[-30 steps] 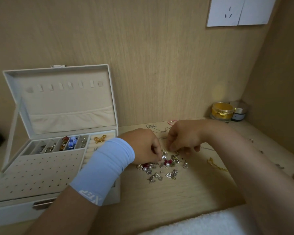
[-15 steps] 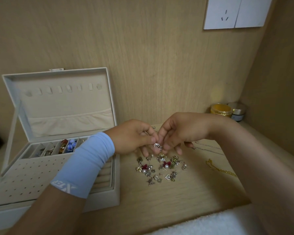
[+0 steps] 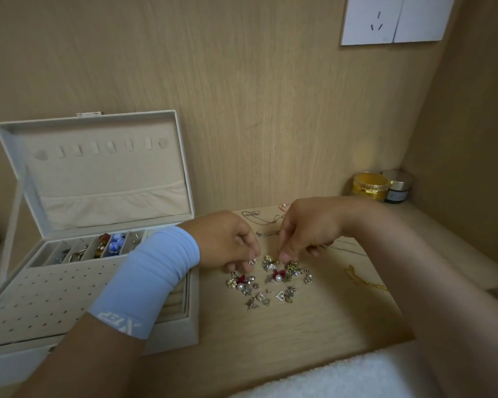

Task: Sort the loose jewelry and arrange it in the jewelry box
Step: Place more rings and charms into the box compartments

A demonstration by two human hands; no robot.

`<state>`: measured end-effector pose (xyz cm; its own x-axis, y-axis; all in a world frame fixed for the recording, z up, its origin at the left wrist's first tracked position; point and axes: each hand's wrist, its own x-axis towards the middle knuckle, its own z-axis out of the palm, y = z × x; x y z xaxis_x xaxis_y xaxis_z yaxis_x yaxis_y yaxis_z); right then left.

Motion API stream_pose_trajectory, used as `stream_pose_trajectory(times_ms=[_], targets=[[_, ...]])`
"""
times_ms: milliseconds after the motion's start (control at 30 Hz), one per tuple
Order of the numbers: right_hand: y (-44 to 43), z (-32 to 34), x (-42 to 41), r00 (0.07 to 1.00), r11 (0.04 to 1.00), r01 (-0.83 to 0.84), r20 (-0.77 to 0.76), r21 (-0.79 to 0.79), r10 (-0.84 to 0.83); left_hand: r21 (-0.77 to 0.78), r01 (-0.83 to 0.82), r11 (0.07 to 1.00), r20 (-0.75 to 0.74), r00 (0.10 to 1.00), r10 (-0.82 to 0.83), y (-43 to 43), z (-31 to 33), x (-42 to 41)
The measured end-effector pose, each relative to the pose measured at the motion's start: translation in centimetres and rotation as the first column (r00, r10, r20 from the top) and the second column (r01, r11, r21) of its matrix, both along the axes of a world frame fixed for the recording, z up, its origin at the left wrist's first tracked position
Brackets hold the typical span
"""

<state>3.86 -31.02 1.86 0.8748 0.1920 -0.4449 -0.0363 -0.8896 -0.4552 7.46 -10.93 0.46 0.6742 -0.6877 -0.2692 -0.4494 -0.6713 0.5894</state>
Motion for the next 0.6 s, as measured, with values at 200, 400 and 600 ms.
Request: stream_pose_trajectory(times_ms=[200,400,600], targets=[[0.0,0.1,0.1,0.999,1.000,-0.001,-0.036,-0.024,0.000,0.081,0.042,0.996,0.178,0.982,-0.056,-0.5,0.0,-0.4],[-0.5,-0.5,0.4,0.999,0.988,0.010,-0.045,-0.154,-0.017,0.093,0.038,0.995,0.269,0.961,-0.062,-1.3,-0.6,-1.0],[-0.9,-0.8,0.7,0.998,0.986,0.003,-0.066,-0.167,-0.014,0.100,0.167,0.981,0.321,0.928,-0.191,-3.2,-1.4,-2.4]])
